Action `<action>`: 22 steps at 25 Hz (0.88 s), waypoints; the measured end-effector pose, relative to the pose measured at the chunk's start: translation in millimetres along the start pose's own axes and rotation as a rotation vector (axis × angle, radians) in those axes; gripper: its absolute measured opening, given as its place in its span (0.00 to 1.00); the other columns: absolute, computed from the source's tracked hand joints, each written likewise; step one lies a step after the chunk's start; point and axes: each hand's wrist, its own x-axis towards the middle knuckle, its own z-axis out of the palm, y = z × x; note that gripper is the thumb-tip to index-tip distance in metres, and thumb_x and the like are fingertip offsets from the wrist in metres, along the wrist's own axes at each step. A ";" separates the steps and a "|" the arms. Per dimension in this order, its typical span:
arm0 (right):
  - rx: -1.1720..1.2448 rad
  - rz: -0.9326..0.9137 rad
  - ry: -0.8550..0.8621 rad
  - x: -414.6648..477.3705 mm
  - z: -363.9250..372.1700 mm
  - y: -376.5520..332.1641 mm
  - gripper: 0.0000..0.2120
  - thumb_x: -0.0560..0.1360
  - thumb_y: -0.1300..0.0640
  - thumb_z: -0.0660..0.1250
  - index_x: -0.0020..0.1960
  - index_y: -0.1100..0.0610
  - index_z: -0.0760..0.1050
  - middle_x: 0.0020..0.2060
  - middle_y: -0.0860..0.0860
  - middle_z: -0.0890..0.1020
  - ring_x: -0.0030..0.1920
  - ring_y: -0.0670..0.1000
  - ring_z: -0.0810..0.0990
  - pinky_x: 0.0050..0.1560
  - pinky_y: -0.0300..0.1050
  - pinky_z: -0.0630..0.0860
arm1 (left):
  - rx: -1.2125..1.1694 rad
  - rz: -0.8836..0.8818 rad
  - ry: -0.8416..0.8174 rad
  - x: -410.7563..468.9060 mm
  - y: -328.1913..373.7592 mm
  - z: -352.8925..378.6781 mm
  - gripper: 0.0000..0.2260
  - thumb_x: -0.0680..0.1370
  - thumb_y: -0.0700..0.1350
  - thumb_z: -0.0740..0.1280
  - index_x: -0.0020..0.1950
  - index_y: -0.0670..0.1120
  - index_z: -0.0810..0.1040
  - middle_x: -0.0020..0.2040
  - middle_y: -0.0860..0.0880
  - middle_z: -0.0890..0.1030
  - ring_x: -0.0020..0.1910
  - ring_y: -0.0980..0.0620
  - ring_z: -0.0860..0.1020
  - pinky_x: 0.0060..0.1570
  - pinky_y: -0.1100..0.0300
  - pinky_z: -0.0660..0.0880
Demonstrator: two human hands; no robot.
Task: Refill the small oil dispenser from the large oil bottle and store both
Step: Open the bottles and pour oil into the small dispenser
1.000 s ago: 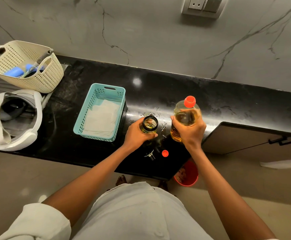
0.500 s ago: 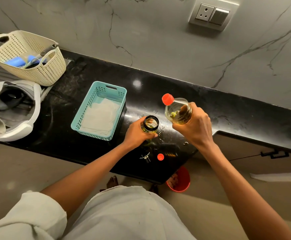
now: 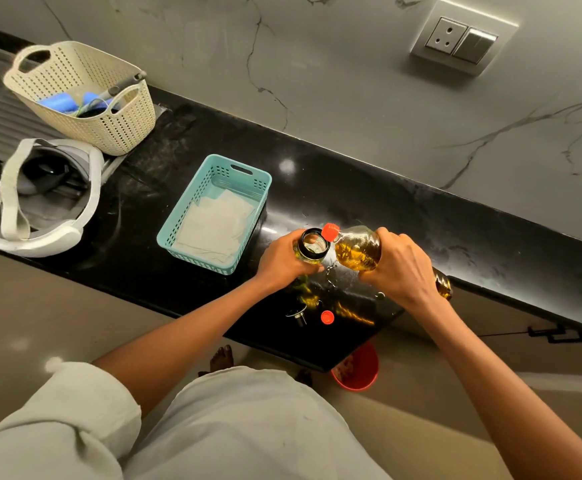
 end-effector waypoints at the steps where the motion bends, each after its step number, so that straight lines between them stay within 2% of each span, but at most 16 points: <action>1: -0.014 0.001 -0.011 0.3 -0.9 -0.1 0.26 0.66 0.46 0.83 0.55 0.57 0.74 0.43 0.55 0.81 0.42 0.55 0.77 0.39 0.53 0.79 | 0.006 -0.003 0.003 0.5 0.6 -0.5 0.35 0.63 0.56 0.87 0.68 0.56 0.80 0.56 0.57 0.87 0.58 0.54 0.84 0.61 0.48 0.81; 11: -0.080 0.007 -0.081 2.9 -7.0 -0.2 0.25 0.67 0.46 0.82 0.55 0.56 0.75 0.43 0.53 0.80 0.41 0.53 0.75 0.39 0.47 0.71 | 0.025 -0.003 0.009 0.9 7.5 -1.8 0.33 0.64 0.53 0.87 0.67 0.54 0.82 0.56 0.56 0.87 0.57 0.54 0.84 0.60 0.49 0.81; 22: -0.202 -0.007 -0.107 7.1 -12.8 2.3 0.25 0.68 0.45 0.82 0.55 0.55 0.75 0.43 0.52 0.82 0.40 0.52 0.76 0.40 0.48 0.79 | 0.049 -0.010 0.001 -0.8 10.5 -1.5 0.33 0.65 0.52 0.87 0.68 0.54 0.82 0.57 0.55 0.88 0.58 0.53 0.84 0.61 0.51 0.80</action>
